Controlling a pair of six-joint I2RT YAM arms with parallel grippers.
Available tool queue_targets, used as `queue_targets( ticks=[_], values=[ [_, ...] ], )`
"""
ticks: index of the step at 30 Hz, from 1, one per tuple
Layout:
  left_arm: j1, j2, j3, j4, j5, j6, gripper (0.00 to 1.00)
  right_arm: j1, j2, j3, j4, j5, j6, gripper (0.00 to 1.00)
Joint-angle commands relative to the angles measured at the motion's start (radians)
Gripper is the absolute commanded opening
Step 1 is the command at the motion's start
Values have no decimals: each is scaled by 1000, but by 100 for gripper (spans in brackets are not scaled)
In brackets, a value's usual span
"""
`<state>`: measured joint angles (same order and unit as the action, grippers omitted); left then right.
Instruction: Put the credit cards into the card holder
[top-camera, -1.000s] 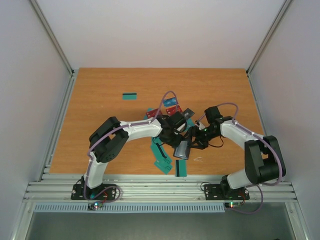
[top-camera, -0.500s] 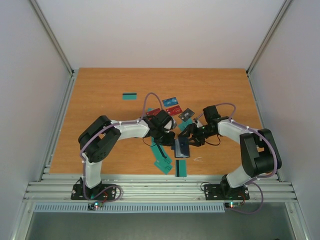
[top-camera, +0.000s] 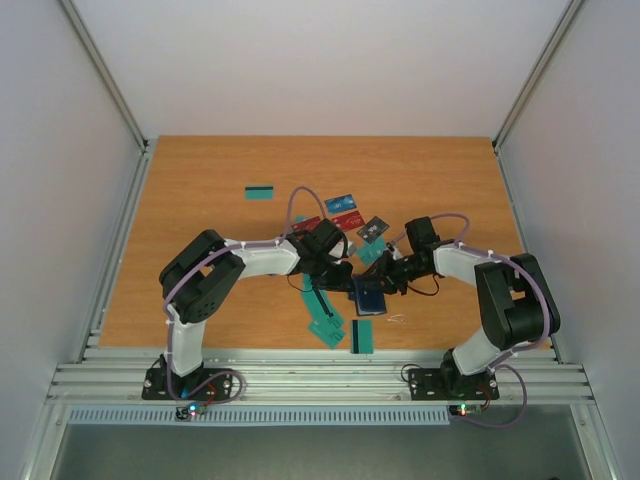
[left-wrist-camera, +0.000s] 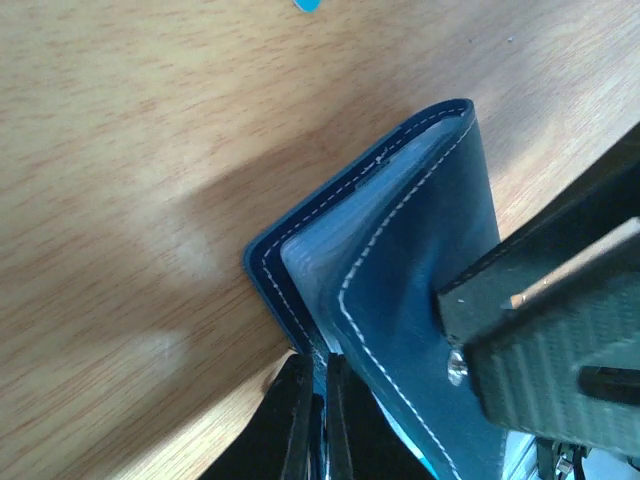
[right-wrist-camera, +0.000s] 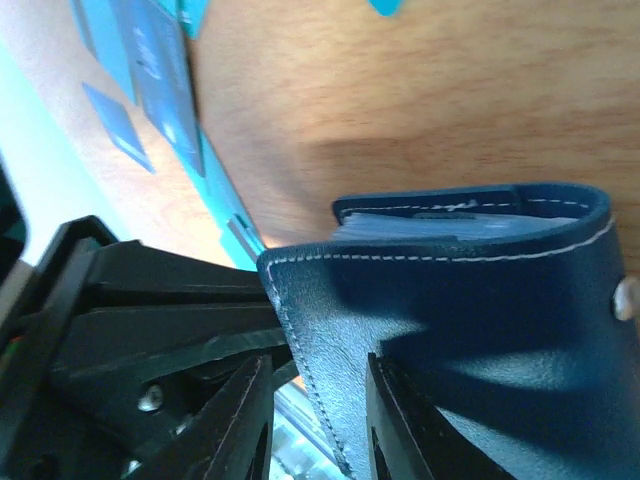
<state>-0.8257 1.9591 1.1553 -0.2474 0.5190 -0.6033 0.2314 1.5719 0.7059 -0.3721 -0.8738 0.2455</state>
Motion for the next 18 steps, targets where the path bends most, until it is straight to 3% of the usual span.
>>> queue_targets(
  ticks=[1, 8, 18],
  values=[
    [5, 11, 3, 50, 23, -11, 0, 8, 46, -23, 23, -4, -17, 28],
    [4, -10, 7, 11, 32, -17, 2, 8, 134, -25, 66, 15, -34, 27],
    [5, -48, 89, -175, 2, -40, 5, 8, 126, -13, 12, 128, -48, 24]
  ],
)
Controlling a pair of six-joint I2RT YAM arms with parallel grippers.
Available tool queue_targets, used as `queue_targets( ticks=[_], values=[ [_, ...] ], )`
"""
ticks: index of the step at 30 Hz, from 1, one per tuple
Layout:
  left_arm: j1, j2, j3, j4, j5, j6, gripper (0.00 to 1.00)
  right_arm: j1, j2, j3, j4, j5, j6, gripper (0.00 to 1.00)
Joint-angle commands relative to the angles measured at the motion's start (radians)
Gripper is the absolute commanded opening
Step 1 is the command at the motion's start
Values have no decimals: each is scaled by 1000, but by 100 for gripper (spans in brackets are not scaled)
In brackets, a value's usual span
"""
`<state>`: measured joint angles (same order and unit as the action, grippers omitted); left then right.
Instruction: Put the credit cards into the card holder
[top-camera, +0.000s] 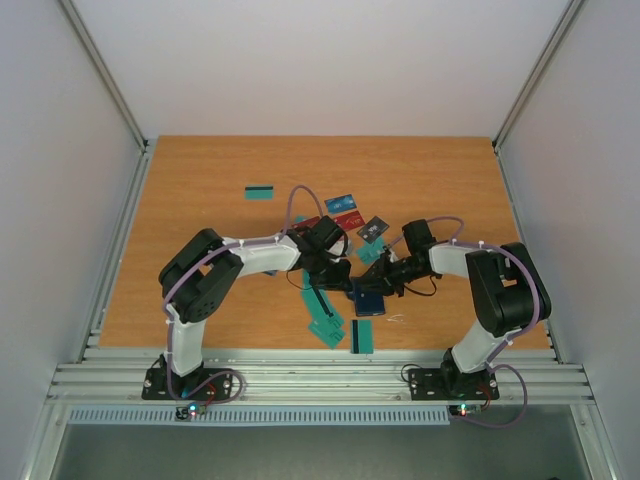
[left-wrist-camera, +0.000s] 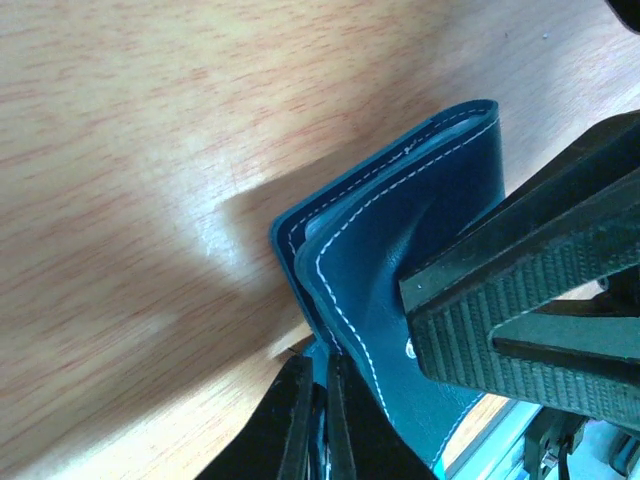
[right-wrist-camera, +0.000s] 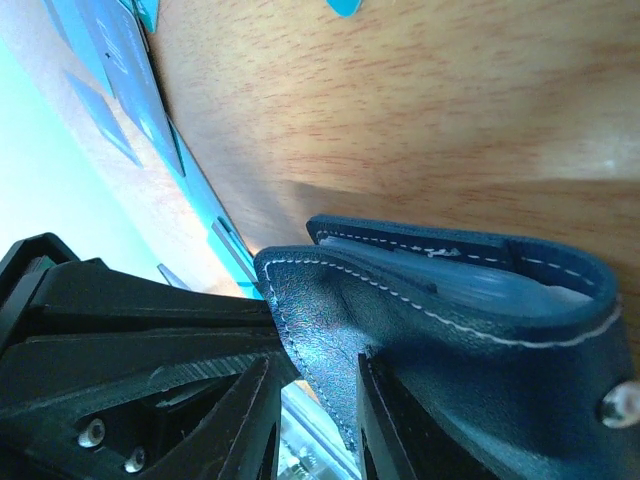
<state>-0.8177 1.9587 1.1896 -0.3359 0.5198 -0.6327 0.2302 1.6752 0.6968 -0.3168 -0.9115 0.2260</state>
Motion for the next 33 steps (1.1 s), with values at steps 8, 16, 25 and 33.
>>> queue_targets(
  ticks=[8, 16, 25, 33],
  values=[
    [-8, -39, 114, -189, 25, 12, 5, 9, 17, 25, -76, 226, -25, 24],
    [-37, 77, 262, -285, 77, 38, 9, 9, 1, 37, -73, 233, -17, 24],
    [-52, 164, 305, -280, 111, 24, 18, 5, -6, 43, -86, 239, 1, 24],
    [-52, 205, 329, -291, 93, -3, 30, -10, -32, 36, -91, 211, 2, 24]
  ],
)
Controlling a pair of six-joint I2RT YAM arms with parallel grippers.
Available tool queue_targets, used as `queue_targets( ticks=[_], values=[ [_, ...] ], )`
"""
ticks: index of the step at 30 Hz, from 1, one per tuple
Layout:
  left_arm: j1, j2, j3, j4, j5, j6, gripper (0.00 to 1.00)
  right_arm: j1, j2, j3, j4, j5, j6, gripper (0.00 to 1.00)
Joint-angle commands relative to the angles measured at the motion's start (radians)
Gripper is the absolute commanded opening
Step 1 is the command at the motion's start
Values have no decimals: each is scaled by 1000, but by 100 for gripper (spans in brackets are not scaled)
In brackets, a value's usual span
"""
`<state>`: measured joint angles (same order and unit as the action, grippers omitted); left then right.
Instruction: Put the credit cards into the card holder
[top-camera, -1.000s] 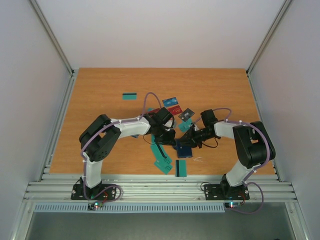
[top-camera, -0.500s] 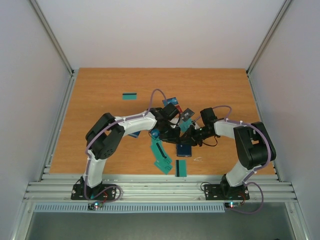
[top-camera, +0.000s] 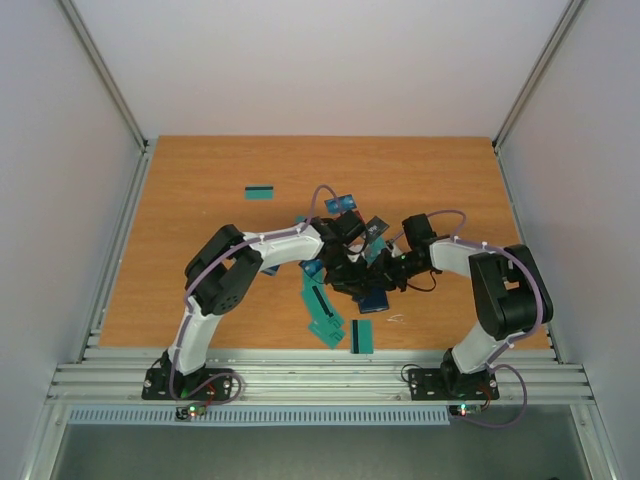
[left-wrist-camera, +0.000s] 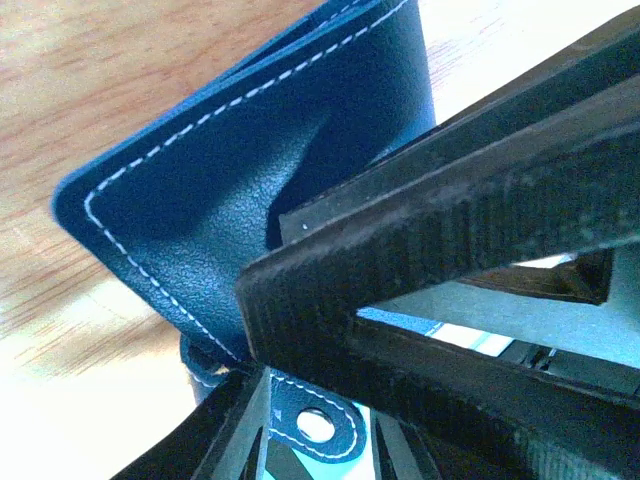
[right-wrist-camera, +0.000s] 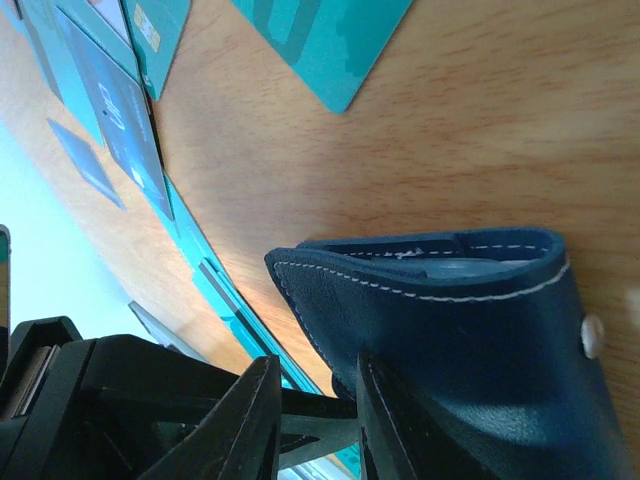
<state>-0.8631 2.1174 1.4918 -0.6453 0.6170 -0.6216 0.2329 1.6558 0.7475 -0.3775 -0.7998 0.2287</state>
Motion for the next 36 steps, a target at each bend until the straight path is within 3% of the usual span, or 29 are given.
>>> queue_targets(
  ticks=[1, 6, 21, 36],
  values=[
    [-7, 46, 26, 20, -7, -17, 31, -15, -17, -16, -32, 96, -1, 25],
    [-2, 45, 24, 28, -13, -33, 32, -35, -47, -13, -58, 83, -12, 25],
    [22, 38, -6, 95, -6, -94, 22, -48, -209, 19, -292, 114, -105, 28],
    [38, 56, -8, 118, 7, -116, 18, 34, -249, -93, -162, 44, 2, 27]
  ],
)
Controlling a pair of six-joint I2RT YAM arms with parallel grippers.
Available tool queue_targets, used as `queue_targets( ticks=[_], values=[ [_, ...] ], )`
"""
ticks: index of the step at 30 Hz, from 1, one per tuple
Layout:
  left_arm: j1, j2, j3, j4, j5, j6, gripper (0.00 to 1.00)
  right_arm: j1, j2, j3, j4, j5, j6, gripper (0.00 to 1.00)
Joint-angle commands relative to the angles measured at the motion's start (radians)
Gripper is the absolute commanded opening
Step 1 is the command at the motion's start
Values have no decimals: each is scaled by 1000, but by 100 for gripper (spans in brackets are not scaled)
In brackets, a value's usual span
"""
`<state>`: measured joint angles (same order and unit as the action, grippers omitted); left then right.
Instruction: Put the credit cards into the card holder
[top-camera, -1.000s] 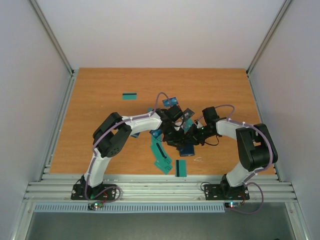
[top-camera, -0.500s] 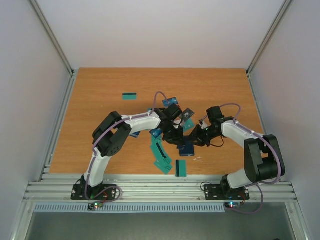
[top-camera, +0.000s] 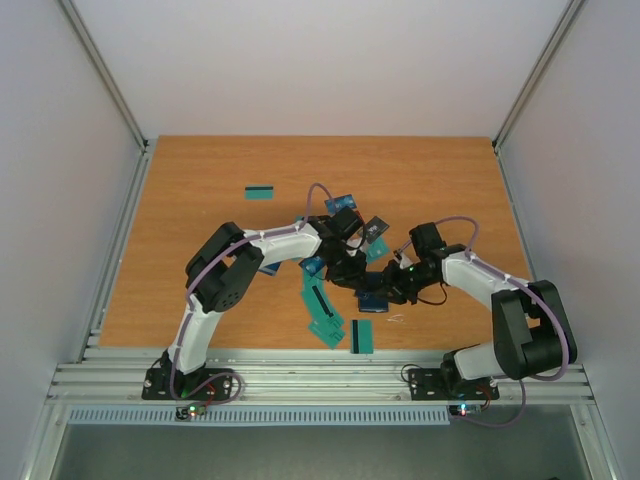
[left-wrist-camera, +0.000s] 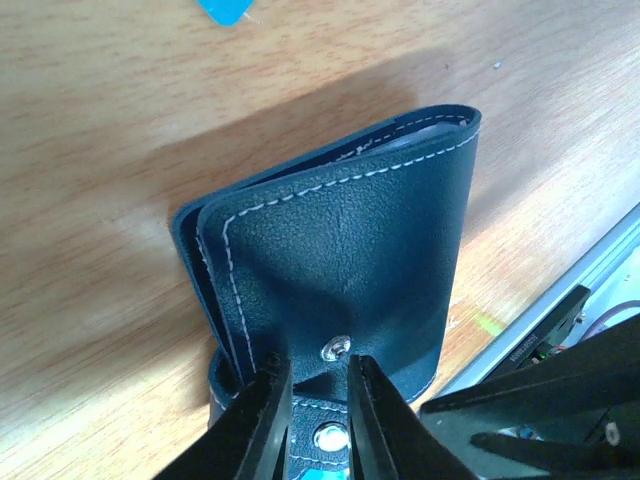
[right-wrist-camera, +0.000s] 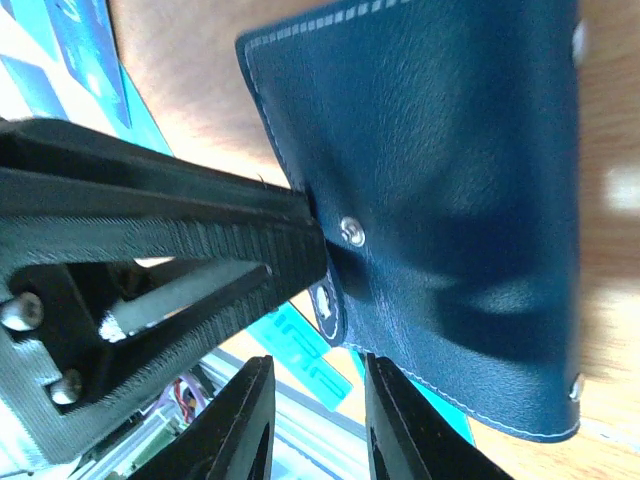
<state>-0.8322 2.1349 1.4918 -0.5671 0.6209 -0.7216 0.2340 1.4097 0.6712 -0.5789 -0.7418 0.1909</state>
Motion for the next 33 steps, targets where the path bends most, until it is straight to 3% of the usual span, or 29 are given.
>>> queue_targets(
  ticks=[1, 15, 29, 33],
  values=[
    [8, 41, -9, 43, 6, -17, 17, 40, -3, -17, 42, -13, 42, 27],
    [9, 46, -17, 65, 11, -30, 15, 62, 48, -29, 86, -3, 59, 22],
    [11, 48, -14, 56, 9, -29, 14, 61, 96, 12, 63, 25, 34, 2],
    [9, 45, 6, 21, -3, -12, 14, 60, 93, 47, 19, 45, 10, 1]
  ],
)
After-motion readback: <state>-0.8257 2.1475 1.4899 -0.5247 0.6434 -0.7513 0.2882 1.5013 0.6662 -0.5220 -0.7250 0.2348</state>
